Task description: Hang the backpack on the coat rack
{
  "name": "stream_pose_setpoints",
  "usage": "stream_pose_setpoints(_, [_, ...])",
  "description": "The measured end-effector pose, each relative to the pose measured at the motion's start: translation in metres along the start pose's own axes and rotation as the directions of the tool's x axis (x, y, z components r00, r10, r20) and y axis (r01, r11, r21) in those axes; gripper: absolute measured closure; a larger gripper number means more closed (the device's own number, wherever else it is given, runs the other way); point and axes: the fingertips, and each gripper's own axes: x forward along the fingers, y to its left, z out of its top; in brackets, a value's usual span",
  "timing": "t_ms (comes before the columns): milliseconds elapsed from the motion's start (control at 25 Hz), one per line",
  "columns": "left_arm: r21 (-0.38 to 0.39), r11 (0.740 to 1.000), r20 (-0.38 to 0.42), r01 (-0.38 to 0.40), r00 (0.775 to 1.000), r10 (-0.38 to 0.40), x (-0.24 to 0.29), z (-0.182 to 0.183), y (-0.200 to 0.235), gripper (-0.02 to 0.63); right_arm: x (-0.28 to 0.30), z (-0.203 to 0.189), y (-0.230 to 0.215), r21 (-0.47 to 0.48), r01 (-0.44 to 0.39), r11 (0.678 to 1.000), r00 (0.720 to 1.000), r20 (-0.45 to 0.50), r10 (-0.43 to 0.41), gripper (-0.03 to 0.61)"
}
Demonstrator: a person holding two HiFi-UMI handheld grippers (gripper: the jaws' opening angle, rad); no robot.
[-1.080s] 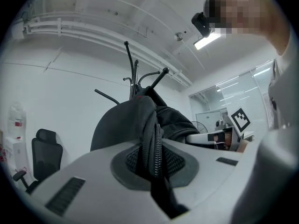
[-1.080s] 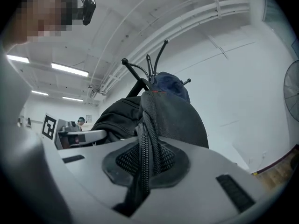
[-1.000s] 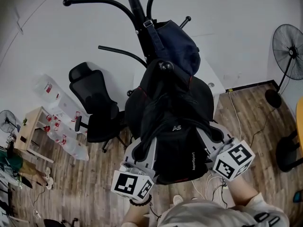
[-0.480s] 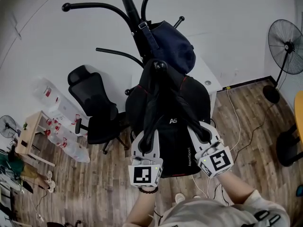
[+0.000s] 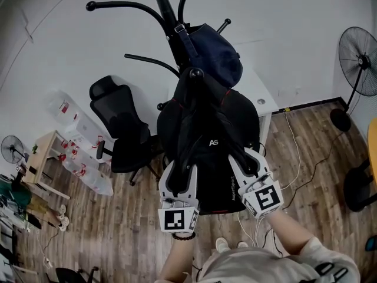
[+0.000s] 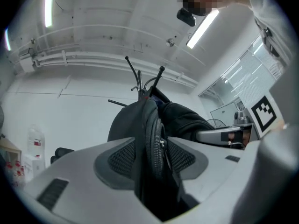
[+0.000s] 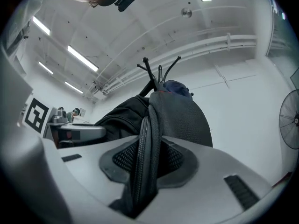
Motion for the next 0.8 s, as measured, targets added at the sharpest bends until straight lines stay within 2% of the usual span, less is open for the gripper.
stream_pose_setpoints(120, [-0.003,0.999,-0.001,-0.032,0.999,0.032,-0.023,0.008,-0.004,0.414,-0.016,-0.009,0.001,0.013,-0.023,1.0,0.999,-0.027,0.024,0.461])
stream_pose_setpoints(200, [-0.007,0.998,-0.008,-0.059,0.998,0.059,-0.039,0.011,-0.007,0.414,-0.033,-0.012,-0.002,0.022,-0.019,1.0,1.0,-0.012,0.02,0.45])
stream_pose_setpoints(360, [0.019,0.99,-0.024,-0.14,0.99,0.14,-0.084,0.009,-0.012,0.427,-0.076,-0.028,-0.006,0.036,0.038,0.999,0.999,0.0,-0.038,0.448])
stream_pose_setpoints(480, [0.041,0.981,-0.081,-0.191,0.978,0.193,-0.113,-0.009,-0.009,0.579,-0.114,-0.049,-0.015,0.126,0.126,0.984,0.992,-0.029,-0.123,0.469])
stream_pose_setpoints(520, [0.042,0.98,-0.108,-0.196,0.974,0.199,-0.12,-0.017,-0.009,0.604,-0.126,-0.054,-0.016,0.146,0.15,0.978,0.989,-0.039,-0.146,0.506])
stream_pose_setpoints(600, [0.023,0.98,-0.158,-0.195,0.968,0.196,-0.135,-0.034,-0.014,0.606,-0.141,-0.063,-0.015,0.168,0.167,0.972,0.985,-0.069,-0.158,0.547])
stream_pose_setpoints(800, [-0.079,0.986,-0.243,-0.15,0.962,0.127,-0.164,-0.063,-0.048,0.606,-0.17,-0.073,0.013,0.159,0.094,0.983,0.989,-0.132,-0.073,0.561])
